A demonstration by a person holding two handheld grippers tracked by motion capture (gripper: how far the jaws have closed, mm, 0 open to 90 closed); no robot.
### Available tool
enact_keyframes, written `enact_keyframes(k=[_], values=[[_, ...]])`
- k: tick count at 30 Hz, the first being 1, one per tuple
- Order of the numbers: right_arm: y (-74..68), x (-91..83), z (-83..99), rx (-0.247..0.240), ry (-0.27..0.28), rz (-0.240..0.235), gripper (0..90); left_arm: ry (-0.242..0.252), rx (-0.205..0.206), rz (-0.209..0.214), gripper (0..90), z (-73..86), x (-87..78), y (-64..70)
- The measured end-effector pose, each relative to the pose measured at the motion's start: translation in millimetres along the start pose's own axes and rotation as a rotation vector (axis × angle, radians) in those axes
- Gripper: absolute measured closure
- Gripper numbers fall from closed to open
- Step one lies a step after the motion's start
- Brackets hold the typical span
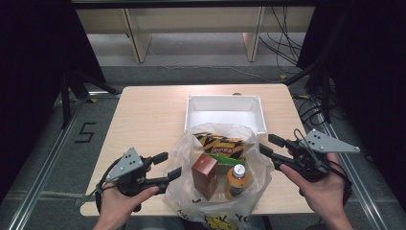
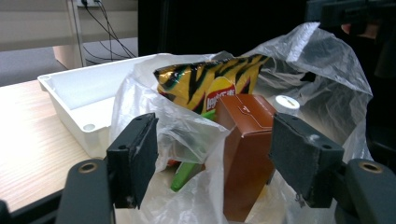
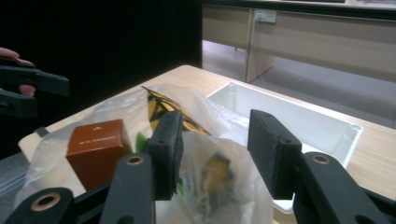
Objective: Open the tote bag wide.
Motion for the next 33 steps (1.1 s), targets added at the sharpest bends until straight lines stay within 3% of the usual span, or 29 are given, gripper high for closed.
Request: enact_keyframes(k=[3, 8, 10, 13, 15, 19, 21, 22, 23, 24, 25, 27, 28, 29, 30, 31, 33], values=[[-5.3, 1.1, -4.1, -0.015, -0.005, -0.033, 53.5, -0.001, 0.004, 0.005, 31.8, -2.5, 1.9, 2.0], [-8.5, 6.0, -6.2, -0.048, -0.01, -0.034, 52.2, -0.007, 0.021, 0.025, 31.9, -5.4, 10.2, 4.4], [-10.8, 8.5, -6.0, -0.023, -0.042, -0.047, 52.0, -0.026, 0.037, 0.028, 31.3, -4.7, 12.6, 4.6], [-12.1, 11.7, -6.0, -0.047, -0.05, -0.078, 51.6, -0.036, 0.043, 0.023, 30.4, -4.2, 14.0, 3.3], [-14.0, 11.7, -6.5, -0.031, -0.057, -0.068, 51.5, -0.051, 0.051, 0.018, 29.9, -2.6, 14.9, 0.7], [-20.3, 17.2, -2.1, -0.091, -0.104, -0.105, 50.8, -0.069, 0.039, 0.016, 28.9, 2.6, 18.2, -6.5], [-20.1, 19.4, 1.2, -0.118, -0.123, -0.099, 51.9, -0.06, 0.013, 0.024, 29.4, 3.9, 20.4, -8.8], [-20.1, 19.4, 1.2, -0.118, -0.123, -0.099, 51.9, -0.061, 0.019, 0.034, 29.4, 4.7, 21.9, -9.4], [-18.7, 20.5, 3.1, -0.136, -0.143, -0.091, 52.8, -0.069, 0.025, 0.038, 29.5, 6.4, 23.0, -9.8], [-19.3, 20.1, 5.7, -0.124, -0.173, -0.096, 54.4, -0.083, 0.031, 0.031, 30.0, 8.2, 23.5, -9.8], [-16.4, 21.3, 9.4, -0.147, -0.211, -0.092, 59.9, -0.102, 0.041, 0.028, 31.1, 12.4, 24.7, -10.8], [-15.1, 22.2, 11.4, -0.156, -0.222, -0.078, 62.8, -0.105, 0.041, 0.028, 32.3, 14.3, 25.0, -11.2], [-12.5, 22.2, 13.3, -0.186, -0.24, -0.073, 67.2, -0.102, 0.046, 0.033, 33.8, 15.9, 25.4, -11.9], [-11.9, 22.2, 15.9, -0.172, -0.265, -0.046, 70.5, -0.108, 0.044, 0.025, 35.4, 17.6, 24.9, -12.4], [-8.0, 23.8, 17.6, -0.199, -0.27, -0.027, 74.2, -0.108, 0.047, 0.03, 37.1, 19.3, 25.2, -13.5], [-7.6, 23.4, 21.8, -0.175, -0.309, -0.048, 78.7, -0.123, 0.059, 0.021, 41.3, 22.7, 25.6, -17.0], [-7.8, 23.6, 23.4, -0.172, -0.314, -0.035, 79.8, -0.131, 0.061, 0.015, 43.9, 24.5, 26.5, -18.2]])
Point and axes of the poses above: each handheld gripper's, and its own axes: x roughly forward along the jaws, z roughly out of its underside, y roughly to its right, the point moved 4 cm from there along x, roughly forward along the jaws, and after that the axes turned 5 degrees about z, right-handed, at the moved point
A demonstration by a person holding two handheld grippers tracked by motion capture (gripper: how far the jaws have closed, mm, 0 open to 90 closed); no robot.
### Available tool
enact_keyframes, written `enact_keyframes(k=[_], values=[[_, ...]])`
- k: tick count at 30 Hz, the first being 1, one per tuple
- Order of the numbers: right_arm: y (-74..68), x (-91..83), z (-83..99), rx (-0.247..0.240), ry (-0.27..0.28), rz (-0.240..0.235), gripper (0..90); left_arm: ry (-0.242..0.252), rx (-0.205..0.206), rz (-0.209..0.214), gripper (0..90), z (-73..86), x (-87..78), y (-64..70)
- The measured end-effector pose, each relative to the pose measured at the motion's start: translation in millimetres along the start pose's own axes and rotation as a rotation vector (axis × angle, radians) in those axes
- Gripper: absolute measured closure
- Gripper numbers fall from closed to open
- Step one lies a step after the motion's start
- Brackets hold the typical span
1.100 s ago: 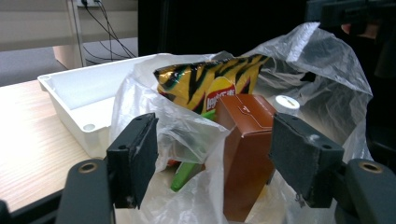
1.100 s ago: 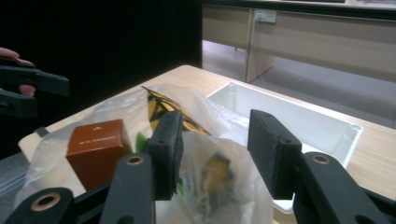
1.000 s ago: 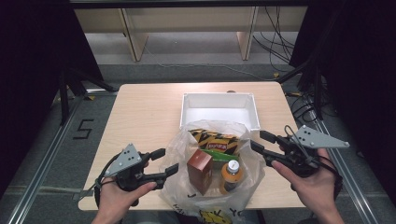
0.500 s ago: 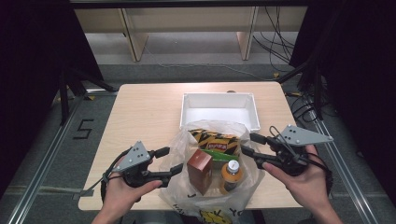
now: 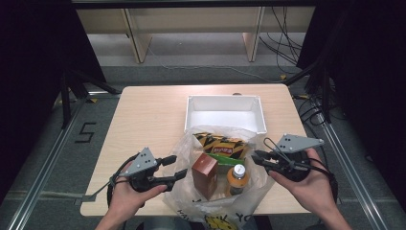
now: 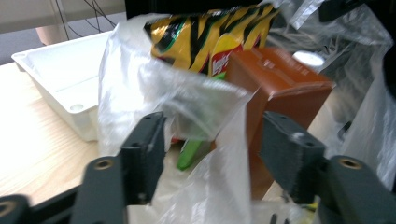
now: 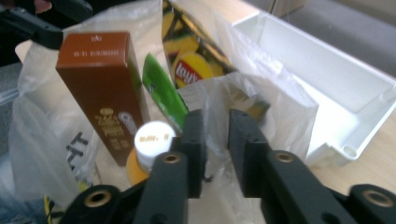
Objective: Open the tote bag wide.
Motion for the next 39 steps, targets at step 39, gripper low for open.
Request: enact_keyframes(k=[39], values=[[27.4, 10.0, 47.7, 0.054, -0.176, 0.173, 82.6, -0.182, -0.062, -0.007, 79.8, 33.0, 28.4, -17.7]])
Point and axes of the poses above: each handheld gripper's, and its own axes: x roughly forward along the jaws, z roughly out of its underside, y roughly to its right, the point moved 4 cm from there along x, roughly forward along the jaws, and after that the axes turned 5 degrees about z, right-handed, at the moved point
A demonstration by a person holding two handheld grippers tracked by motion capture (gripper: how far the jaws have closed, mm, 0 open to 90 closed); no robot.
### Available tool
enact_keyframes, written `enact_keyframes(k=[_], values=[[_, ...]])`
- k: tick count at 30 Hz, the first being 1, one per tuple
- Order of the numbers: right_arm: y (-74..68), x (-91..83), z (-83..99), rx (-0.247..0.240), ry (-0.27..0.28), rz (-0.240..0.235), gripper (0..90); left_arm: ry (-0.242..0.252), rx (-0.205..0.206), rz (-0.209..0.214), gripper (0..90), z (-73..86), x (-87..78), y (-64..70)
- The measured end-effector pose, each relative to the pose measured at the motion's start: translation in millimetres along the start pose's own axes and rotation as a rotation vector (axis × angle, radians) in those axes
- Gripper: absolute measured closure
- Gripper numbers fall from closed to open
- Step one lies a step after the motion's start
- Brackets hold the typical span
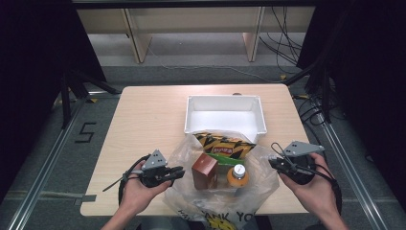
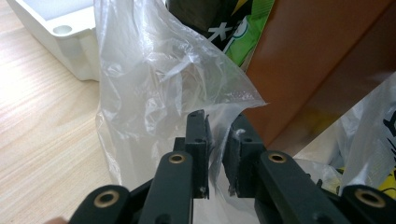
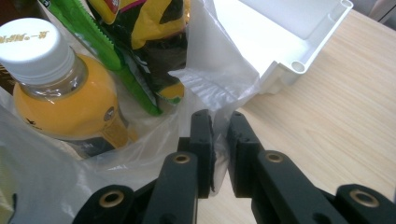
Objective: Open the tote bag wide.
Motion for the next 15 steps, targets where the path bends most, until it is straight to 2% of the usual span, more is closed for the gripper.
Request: enact_keyframes(k=[2, 5, 7, 8, 9, 11, 12, 13, 15], values=[[-1.1, 4.6, 3.4, 0.013, -0.041, -0.012, 82.7, -0.016, -0.014, 0.003, 80.3, 3.4, 2.4, -1.0], [1.4, 13.8, 8.7, 0.003, -0.045, -0.002, 82.7, -0.037, -0.023, 0.006, 81.8, 9.2, 7.9, -3.2], [2.2, 16.3, 11.2, 0.0, -0.066, -0.011, 82.7, -0.054, -0.024, 0.015, 83.3, 12.4, 10.4, -5.7], [2.8, 18.7, 13.0, 0.013, -0.079, -0.011, 82.5, -0.059, -0.038, 0.012, 83.3, 14.3, 11.5, -6.4], [6.2, 25.5, 17.6, 0.005, -0.094, -0.008, 82.4, -0.062, -0.042, 0.012, 84.3, 15.7, 12.7, -7.4], [8.9, 30.5, 21.2, 0.013, -0.112, -0.015, 82.3, -0.09, -0.033, 0.013, 85.4, 18.4, 13.1, -10.3], [8.9, 30.5, 21.2, 0.013, -0.112, -0.015, 82.3, -0.072, -0.059, 0.014, 85.4, 19.1, 15.5, -10.1], [12.5, 34.5, 24.0, 0.017, -0.123, -0.004, 82.3, -0.097, -0.033, 0.01, 86.3, 20.3, 14.8, -12.9], [14.4, 36.3, 25.7, 0.014, -0.128, -0.002, 82.3, -0.104, -0.045, 0.01, 87.2, 22.5, 17.2, -15.2]])
Point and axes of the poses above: each handheld gripper's, and its own axes: x roughly forward along the jaws, z roughly out of its underside, y roughly to its right, the point moved 4 cm from there along x, roughly forward along the jaws, and after that the axes turned 5 degrees about z, right-handed, at the moved point
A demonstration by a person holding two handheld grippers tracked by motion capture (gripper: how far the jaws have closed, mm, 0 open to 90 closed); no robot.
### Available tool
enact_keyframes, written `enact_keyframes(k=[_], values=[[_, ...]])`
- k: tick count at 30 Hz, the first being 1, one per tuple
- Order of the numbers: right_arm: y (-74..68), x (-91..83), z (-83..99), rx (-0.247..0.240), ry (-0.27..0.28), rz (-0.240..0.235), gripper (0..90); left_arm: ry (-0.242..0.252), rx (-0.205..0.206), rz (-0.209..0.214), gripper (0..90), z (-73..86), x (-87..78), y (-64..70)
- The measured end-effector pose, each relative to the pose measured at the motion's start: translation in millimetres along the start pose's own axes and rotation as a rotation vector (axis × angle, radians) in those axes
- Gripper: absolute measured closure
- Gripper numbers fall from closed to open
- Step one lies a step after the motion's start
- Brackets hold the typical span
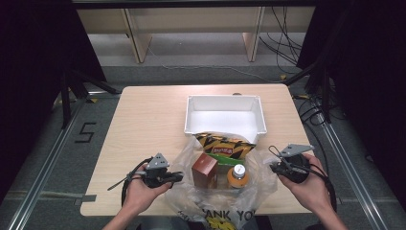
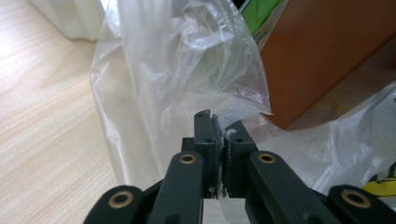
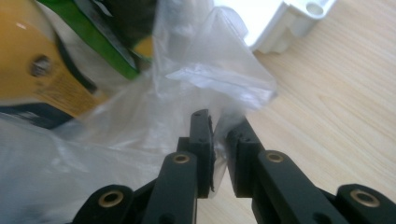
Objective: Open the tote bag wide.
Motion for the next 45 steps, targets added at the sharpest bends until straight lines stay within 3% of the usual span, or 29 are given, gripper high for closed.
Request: enact_keyframes(k=[10, 11, 12, 13, 16, 17, 19, 20, 21, 22, 23, 24, 25, 27, 28, 29, 32, 41, 45], values=[[9.7, 17.4, 13.9, 0.041, -0.07, -0.011, 82.3, -0.025, -0.097, 0.018, 88.6, 7.9, 10.0, -10.0], [9.8, 19.3, 15.9, 0.057, -0.085, -0.016, 81.7, -0.043, -0.074, 0.022, 88.4, 8.1, 9.7, -12.3], [9.9, 20.5, 16.9, 0.063, -0.094, -0.018, 81.6, -0.038, -0.092, 0.019, 88.3, 8.7, 13.3, -12.5], [8.7, 21.6, 18.0, 0.076, -0.104, -0.027, 81.5, -0.061, -0.081, 0.017, 88.2, 10.0, 14.0, -13.7], [12.7, 25.1, 18.8, 0.021, -0.088, -0.018, 81.1, -0.077, -0.077, 0.014, 87.6, 12.3, 17.3, -14.7], [13.6, 26.1, 20.1, -0.001, -0.095, -0.02, 80.7, -0.06, -0.11, 0.017, 87.2, 13.0, 20.4, -13.4], [11.3, 24.2, 21.1, 0.022, -0.108, -0.031, 76.5, -0.073, -0.084, 0.003, 82.3, 14.0, 18.6, -15.6], [9.5, 22.3, 20.6, 0.05, -0.099, -0.044, 74.0, -0.058, -0.081, -0.009, 79.6, 12.8, 15.0, -14.3], [8.1, 22.3, 19.8, 0.084, -0.056, -0.051, 71.3, -0.032, -0.085, -0.014, 76.7, 11.0, 12.7, -12.0], [8.1, 22.3, 19.8, 0.084, -0.056, -0.051, 71.3, -0.032, -0.085, -0.014, 72.9, 11.0, 12.7, -12.0], [11.7, 16.7, 20.1, 0.038, -0.045, -0.094, 68.4, -0.026, -0.061, -0.012, 72.9, 9.7, 7.9, -11.5], [9.6, 6.5, 18.8, 0.106, 0.009, -0.109, 63.7, 0.006, -0.043, -0.036, 66.6, 5.6, -1.7, -6.7], [9.8, 1.0, 17.3, 0.123, 0.032, -0.115, 61.3, 0.018, -0.022, -0.041, 63.5, 3.3, -6.3, -3.9], [9.3, -8.4, 14.0, 0.139, 0.093, -0.125, 57.3, 0.033, -0.001, -0.047, 55.0, 0.8, -11.1, -1.3], [9.3, -8.4, 14.0, 0.139, 0.093, -0.125, 57.3, 0.063, -0.001, -0.051, 55.0, -2.2, -15.3, 2.1], [9.0, -23.4, 11.7, 0.135, 0.082, -0.138, 53.7, 0.098, 0.015, -0.074, 49.1, -6.7, -24.5, 7.5], [6.4, -39.7, 4.5, 0.132, 0.156, -0.137, 51.1, 0.135, 0.031, -0.071, 41.9, -12.3, -36.5, 13.3], [7.9, -70.8, -12.5, 0.105, 0.258, -0.112, 49.2, 0.18, 0.067, -0.071, 37.2, -30.1, -63.8, 20.3], [12.5, -69.2, -22.7, 0.094, 0.276, -0.102, 49.8, 0.215, 0.049, -0.073, 37.4, -40.0, -72.6, 17.8]])
Point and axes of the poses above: each handheld gripper's, and its own axes: x roughly forward along the jaws, z roughly out of its underside, y roughly to its right, the point moved 4 cm from there along x, roughly forward along the jaws, and after that the axes turned 5 degrees about z, right-handed, at the moved point
